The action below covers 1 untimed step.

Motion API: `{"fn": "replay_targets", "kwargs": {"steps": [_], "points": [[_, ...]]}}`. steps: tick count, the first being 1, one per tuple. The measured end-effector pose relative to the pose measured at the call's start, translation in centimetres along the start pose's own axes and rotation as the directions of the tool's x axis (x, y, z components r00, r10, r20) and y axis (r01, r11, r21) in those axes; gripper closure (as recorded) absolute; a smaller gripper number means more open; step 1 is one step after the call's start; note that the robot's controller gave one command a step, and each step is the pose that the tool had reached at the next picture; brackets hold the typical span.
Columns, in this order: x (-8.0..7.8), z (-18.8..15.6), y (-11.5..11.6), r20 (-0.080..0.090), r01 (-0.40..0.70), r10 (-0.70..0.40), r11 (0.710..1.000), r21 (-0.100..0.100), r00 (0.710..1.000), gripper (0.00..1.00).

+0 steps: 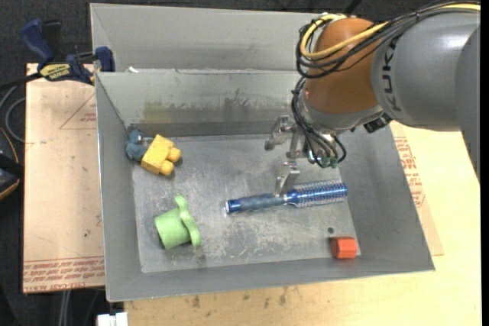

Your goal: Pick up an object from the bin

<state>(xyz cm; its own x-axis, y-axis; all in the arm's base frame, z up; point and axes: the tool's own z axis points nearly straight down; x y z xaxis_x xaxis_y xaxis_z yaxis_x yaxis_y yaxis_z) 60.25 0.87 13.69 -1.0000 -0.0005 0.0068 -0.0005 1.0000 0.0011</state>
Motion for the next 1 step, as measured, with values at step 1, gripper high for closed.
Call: {"fn": "replay_targets", "kwargs": {"steps": [1], "points": [[4.57, 6.19, -7.78, 0.017, 0.201, -0.201, 0.980, 0.000, 0.980, 0.00]]}}
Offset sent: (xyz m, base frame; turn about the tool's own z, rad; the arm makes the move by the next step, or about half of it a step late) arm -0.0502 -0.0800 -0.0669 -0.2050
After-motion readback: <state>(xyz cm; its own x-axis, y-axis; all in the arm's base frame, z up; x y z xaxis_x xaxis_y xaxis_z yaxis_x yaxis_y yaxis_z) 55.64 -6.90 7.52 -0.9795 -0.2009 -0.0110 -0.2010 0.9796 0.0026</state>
